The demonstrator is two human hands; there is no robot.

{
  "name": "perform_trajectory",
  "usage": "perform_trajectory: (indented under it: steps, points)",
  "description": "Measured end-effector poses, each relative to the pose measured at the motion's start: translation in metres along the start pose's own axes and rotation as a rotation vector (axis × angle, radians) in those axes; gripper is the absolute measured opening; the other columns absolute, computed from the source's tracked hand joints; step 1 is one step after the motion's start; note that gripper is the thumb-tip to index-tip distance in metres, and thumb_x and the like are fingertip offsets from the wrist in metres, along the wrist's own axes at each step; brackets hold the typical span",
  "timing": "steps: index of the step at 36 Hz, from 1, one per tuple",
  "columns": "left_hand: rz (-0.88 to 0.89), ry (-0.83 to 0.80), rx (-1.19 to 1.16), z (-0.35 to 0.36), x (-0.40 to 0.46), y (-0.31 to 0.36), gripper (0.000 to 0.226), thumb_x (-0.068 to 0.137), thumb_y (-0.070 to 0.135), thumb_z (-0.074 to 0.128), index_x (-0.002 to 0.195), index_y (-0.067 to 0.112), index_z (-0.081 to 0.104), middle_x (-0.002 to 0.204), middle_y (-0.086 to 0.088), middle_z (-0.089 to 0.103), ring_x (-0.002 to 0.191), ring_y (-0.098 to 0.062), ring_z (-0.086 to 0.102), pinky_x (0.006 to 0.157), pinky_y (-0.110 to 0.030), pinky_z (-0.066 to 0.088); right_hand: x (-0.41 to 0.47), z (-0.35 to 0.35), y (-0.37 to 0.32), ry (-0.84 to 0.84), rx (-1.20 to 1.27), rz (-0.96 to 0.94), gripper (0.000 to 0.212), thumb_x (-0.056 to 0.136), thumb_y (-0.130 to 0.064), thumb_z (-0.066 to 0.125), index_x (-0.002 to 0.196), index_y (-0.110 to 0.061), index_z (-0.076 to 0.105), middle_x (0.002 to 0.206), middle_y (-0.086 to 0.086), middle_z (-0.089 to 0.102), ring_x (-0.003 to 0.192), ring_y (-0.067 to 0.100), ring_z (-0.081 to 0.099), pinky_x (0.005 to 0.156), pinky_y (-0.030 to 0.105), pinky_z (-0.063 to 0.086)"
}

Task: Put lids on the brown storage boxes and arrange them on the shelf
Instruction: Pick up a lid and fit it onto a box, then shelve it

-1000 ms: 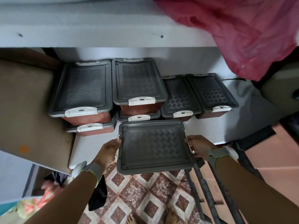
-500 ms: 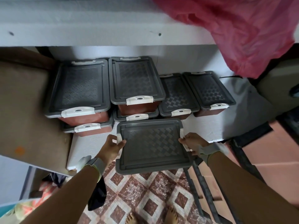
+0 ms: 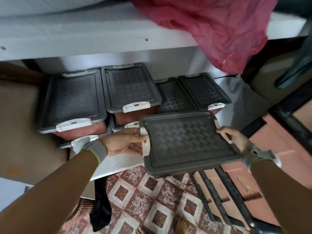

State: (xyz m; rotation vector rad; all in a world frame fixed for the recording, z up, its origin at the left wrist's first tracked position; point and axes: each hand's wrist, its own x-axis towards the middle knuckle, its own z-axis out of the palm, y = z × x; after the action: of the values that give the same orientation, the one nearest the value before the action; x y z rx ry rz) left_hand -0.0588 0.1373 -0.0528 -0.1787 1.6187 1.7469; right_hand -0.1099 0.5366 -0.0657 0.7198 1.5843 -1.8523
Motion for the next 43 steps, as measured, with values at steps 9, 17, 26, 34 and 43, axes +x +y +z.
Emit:
perform_trajectory:
  steps: [9,17,26,34,43]
  points:
    - [0.619,0.575,0.386,0.002,0.031,0.093,0.016,0.097,0.013,0.060,0.106,0.014,0.074,0.099,-0.003,0.075,0.094,-0.016,0.069,0.099,-0.043,0.053,-0.010,-0.019,-0.003,-0.052,0.404,-0.381,0.031,0.089,-0.024,0.051,0.097,-0.021,0.081,0.108,0.005,0.076,0.094,0.028,0.074,0.077,0.046,0.060]
    - [0.271,0.641,1.282,-0.040,0.071,0.074,0.049,0.097,0.047,0.053,0.141,0.025,0.057,0.145,-0.007,0.054,0.135,-0.032,0.048,0.112,-0.035,0.038,0.011,0.004,-0.025,0.042,0.600,-0.553,0.036,0.090,-0.018,0.053,0.123,-0.012,0.066,0.121,0.009,0.070,0.105,0.030,0.069,0.085,0.037,0.058]
    - [0.263,0.675,1.320,-0.045,0.075,0.059,0.054,0.099,0.051,0.048,0.150,0.037,0.042,0.164,-0.004,0.027,0.152,-0.035,0.019,0.123,-0.044,0.016,0.055,0.070,-0.048,0.158,0.610,-0.565,0.008,0.086,-0.012,0.065,0.092,-0.014,0.061,0.070,0.001,0.064,0.046,0.010,0.055,0.038,0.017,0.037]
    - [0.256,0.682,1.325,-0.045,0.076,0.058,0.054,0.100,0.052,0.047,0.152,0.038,0.039,0.165,-0.003,0.025,0.153,-0.032,0.018,0.123,-0.043,0.014,0.097,0.133,-0.055,-0.026,0.567,-0.388,0.014,0.083,-0.015,0.075,0.093,-0.014,0.065,0.068,0.001,0.069,0.064,0.013,0.069,0.059,0.026,0.056]
    - [0.257,0.687,1.315,-0.047,0.077,0.056,0.055,0.100,0.054,0.044,0.153,0.039,0.036,0.166,-0.002,0.022,0.153,-0.032,0.016,0.124,-0.042,0.010,0.115,0.149,-0.067,0.030,0.474,-0.308,0.009,0.086,-0.016,0.071,0.085,-0.010,0.064,0.075,0.007,0.063,0.072,0.018,0.064,0.069,0.031,0.057]
